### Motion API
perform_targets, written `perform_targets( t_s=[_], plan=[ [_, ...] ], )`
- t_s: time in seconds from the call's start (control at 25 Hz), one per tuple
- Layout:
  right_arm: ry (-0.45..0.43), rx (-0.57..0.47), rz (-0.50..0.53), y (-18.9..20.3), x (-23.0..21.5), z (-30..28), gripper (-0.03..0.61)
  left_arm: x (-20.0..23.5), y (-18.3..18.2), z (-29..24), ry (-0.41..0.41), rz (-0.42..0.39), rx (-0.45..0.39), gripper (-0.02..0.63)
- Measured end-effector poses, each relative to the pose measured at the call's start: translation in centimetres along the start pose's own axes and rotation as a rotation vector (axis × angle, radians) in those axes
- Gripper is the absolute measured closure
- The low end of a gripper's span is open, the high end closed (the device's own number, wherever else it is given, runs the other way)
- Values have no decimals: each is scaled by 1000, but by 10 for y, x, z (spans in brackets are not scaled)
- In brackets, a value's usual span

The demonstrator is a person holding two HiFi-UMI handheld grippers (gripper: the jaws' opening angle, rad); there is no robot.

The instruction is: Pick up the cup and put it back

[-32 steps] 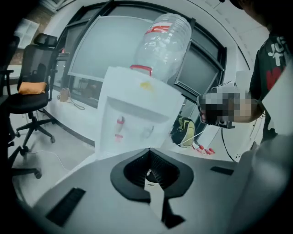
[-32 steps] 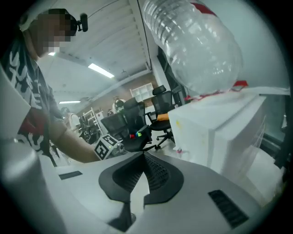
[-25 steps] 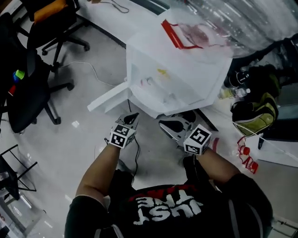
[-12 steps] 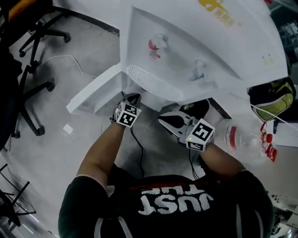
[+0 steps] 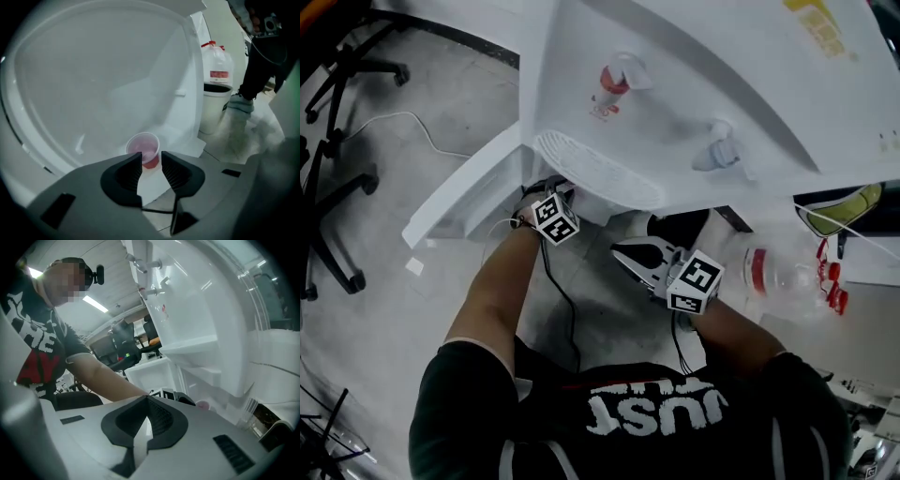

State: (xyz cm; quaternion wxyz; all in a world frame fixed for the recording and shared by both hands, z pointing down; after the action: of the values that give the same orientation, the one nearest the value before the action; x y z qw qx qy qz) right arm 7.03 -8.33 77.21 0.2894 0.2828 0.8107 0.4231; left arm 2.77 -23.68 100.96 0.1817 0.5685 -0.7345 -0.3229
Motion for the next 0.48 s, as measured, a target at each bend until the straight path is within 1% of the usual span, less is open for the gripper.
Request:
perform_targets(
  t_s=[0.04, 0.12, 0.24, 0.36, 0.44, 0.48],
  plan=[
    [0, 1, 0, 1, -1, -2, 546, 0, 1, -6, 1, -35, 24, 485],
    [-1, 6, 7, 2, 0, -2, 545, 2, 3, -16, -5, -92, 71, 476],
    [1, 4, 6, 4, 1, -1, 546, 5, 3, -26, -25, -183, 142, 476],
    [10, -3, -10, 7, -2, 1, 545, 6, -11, -27, -50, -310, 153, 477],
    [16, -3, -16, 9, -4, 4, 545, 5, -15, -29, -48, -355, 160, 477],
    [18, -1, -17, 11, -5, 5, 545, 4, -15, -32, -39, -368, 177, 476]
  ],
)
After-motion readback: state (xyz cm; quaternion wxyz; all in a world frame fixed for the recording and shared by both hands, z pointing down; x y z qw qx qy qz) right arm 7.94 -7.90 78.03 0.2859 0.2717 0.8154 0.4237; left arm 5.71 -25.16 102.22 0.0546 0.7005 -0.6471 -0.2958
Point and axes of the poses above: the fingertips, and each gripper's own axes: z backward along the fingers, x to its left, y out of its underside, the point moved 3 cm from there along z, backward along the fingers, and after that the axes turned 13 degrees about y, right-handed, at the moved point
